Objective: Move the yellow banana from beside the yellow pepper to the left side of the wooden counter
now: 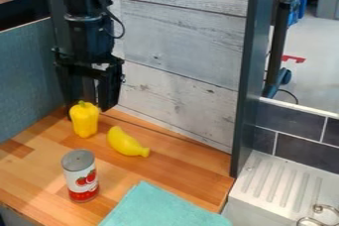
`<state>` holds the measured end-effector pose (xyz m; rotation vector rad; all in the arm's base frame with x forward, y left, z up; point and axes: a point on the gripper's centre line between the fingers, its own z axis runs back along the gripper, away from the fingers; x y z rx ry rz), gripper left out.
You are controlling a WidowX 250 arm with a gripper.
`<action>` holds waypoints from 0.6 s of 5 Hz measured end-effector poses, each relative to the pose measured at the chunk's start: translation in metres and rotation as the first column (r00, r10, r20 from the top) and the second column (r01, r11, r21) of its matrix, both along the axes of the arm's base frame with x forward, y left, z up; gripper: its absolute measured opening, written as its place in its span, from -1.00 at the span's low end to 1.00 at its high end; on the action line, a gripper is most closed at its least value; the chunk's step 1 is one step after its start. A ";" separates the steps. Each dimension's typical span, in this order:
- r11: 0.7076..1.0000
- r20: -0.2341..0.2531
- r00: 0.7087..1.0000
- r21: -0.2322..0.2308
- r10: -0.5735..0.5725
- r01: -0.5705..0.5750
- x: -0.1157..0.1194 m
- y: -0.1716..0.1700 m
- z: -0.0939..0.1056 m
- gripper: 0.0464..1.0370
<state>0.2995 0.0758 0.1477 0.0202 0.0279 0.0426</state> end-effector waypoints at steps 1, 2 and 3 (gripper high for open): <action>1.000 -0.031 0.999 -0.007 0.014 -0.014 0.000 0.000 -0.010 0.93; 0.978 -0.073 0.976 0.046 0.206 -0.203 0.014 0.010 -0.024 0.93; 0.920 -0.029 0.919 0.024 0.392 -0.392 0.038 0.010 -0.038 0.93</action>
